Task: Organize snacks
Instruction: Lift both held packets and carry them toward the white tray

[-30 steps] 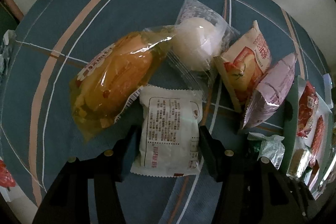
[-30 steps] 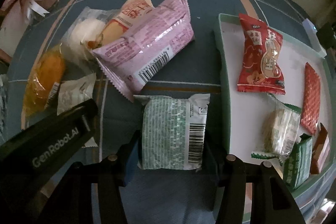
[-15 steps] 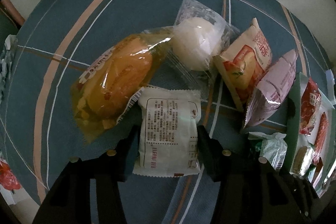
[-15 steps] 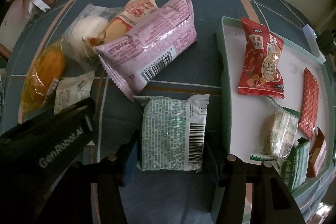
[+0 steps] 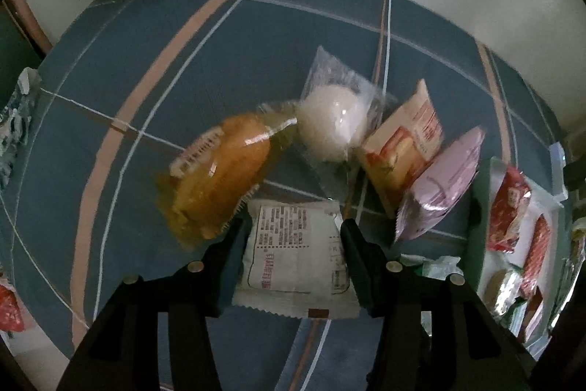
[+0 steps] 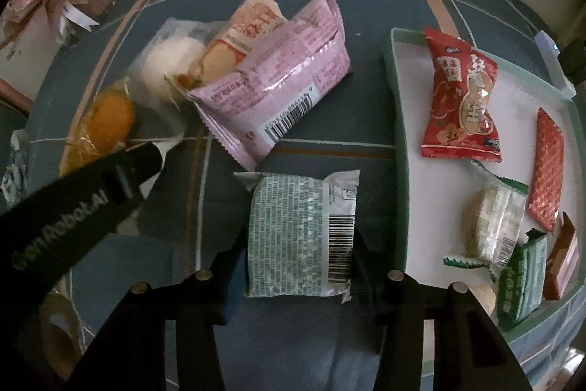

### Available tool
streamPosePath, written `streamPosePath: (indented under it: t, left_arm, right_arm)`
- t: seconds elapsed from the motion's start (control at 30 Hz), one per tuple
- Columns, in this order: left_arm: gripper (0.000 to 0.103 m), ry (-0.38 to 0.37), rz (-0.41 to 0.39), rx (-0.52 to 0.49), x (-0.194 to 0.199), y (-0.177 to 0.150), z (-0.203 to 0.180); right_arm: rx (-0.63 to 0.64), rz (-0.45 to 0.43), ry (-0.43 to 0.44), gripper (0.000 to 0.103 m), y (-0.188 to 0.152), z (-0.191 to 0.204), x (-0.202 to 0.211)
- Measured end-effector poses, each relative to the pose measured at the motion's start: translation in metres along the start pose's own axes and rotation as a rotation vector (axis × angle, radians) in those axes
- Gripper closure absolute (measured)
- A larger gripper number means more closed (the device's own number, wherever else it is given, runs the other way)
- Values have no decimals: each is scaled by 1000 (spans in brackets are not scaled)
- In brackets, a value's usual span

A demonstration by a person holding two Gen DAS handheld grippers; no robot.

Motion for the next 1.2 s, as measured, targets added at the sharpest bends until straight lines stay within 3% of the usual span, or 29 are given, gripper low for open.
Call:
streamPosePath:
  t: [0.13,0.2,0.23,0.4,0.57,0.67,0.83,1.0,1.2]
  left_arm:
    - [50,-13,-32,15,14,8,4]
    - [74,-16,-51,21,19,9,5]
    - [74,-17,-58,25,22,10,6]
    - [74,-30,-74,38,32,13,9]
    - [73,-10,-6,33,12,5,10]
    - [56,26,34,13,-3,-3,11]
    - [48,10,86,14,-22,-15,5]
    - [46,26,126,-18,-31,-25,2]
    - [50,12,111,-23,-27,-24,-3]
  right_arm:
    - [-19,-12,19,51,5,-3,10]
    - [-28,-20,29,51,8,-5,15]
    - [-31,-23,31,51,11,-7,19]
    - [-40,-50,42,51,15,-18,39]
    - [-45,-41,38,51,14,-27,39]
    - [-46,-13,35,51,11,-28,28]
    - [-51,15,34,51,5,-36,19]
    - [-55,22,29,51,5,-44,16]
    - [-61,25,22,51,-3,-36,10]
Point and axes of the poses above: each gripper's, at about its wrist camera, not at the fingertips, and x roughly against the way its jaws point, z to its left, y to its top, the point moved 9 cm from there along -x, roughly the way its jaws point, and after that the axes turned 6 degrees about -z, right-handed, at the moved point
